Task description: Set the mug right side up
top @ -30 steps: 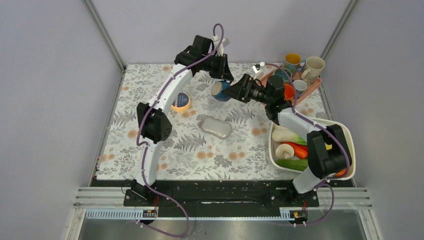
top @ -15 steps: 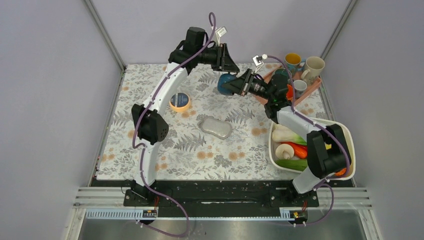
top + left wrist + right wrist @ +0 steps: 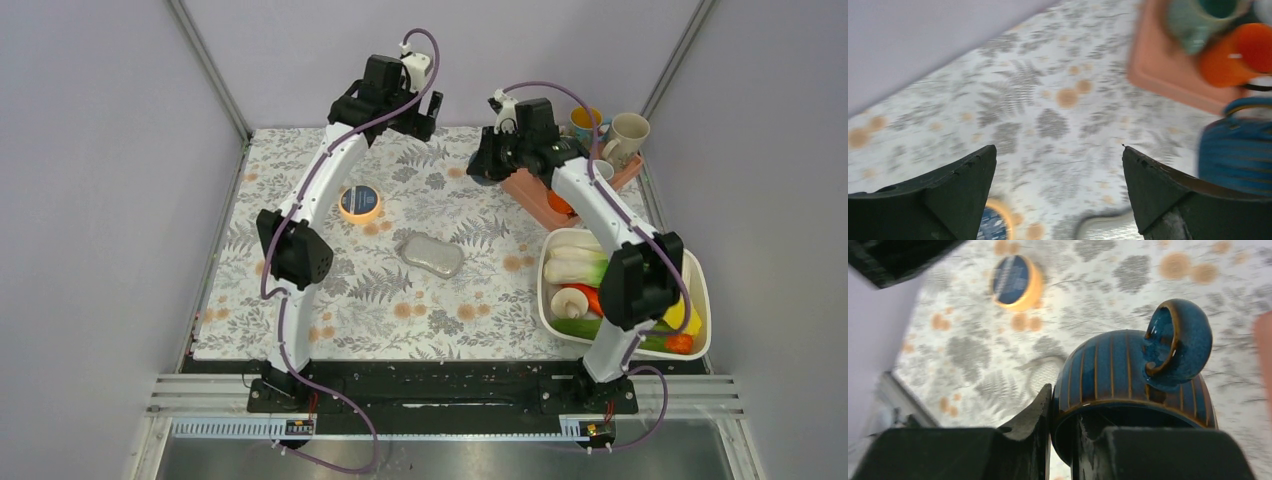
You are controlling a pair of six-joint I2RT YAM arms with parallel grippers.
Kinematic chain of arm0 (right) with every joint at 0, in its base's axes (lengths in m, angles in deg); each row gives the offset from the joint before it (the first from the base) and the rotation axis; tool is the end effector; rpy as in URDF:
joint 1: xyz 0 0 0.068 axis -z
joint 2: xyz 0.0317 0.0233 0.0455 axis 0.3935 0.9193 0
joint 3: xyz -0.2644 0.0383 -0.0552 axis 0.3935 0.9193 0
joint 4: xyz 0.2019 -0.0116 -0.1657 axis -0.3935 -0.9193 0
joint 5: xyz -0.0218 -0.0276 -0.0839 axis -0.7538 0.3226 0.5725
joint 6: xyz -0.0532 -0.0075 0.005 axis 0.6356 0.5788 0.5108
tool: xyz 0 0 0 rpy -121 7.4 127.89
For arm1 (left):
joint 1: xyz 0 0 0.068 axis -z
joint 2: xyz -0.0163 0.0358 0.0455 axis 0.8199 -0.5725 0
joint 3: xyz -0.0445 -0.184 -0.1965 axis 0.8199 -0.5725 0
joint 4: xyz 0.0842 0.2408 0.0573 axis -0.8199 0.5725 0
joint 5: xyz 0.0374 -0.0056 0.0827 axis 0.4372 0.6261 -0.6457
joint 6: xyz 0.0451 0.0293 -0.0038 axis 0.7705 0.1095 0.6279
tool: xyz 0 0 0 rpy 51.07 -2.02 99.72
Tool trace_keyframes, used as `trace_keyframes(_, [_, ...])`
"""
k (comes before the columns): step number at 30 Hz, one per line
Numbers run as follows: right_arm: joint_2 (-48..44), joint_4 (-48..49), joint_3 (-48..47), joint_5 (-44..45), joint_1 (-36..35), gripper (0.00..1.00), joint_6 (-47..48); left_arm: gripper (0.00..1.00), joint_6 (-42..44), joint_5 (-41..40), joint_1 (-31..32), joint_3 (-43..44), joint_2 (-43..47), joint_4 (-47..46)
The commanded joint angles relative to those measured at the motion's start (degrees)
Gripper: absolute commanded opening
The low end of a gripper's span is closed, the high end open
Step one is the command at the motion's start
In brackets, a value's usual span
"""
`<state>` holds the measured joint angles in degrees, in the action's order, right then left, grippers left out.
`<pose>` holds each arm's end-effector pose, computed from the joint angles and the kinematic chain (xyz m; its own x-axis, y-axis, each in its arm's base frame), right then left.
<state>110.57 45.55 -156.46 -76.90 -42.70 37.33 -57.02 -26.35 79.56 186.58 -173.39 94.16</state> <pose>0.3708 0.1477 0.3372 -0.6509 -0.0147 -0.7590 -0.5056 0.7542 0.4189 0.4457 -0.2086 0.3843 -0.4561 0.2387 -0.8573 0.5361 0.8426 -0.0506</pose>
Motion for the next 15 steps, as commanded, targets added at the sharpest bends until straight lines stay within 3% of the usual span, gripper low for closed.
trace_keyframes(1, [10.5,-17.8,-16.1,13.2,1.7,0.00,12.7,0.99,11.2,-18.3,-0.1,-1.2,5.2,-0.7])
trace_keyframes(6, [23.8,-25.6,-31.8,14.2,5.4,0.00,11.1,0.99,12.1,-21.1,-0.9,-8.4,7.7,-0.4])
trace_keyframes(15, [40.5,-28.4,-53.4,13.9,8.5,0.00,14.8,0.99,11.2,-20.2,-1.6,-14.1,9.4,-0.4])
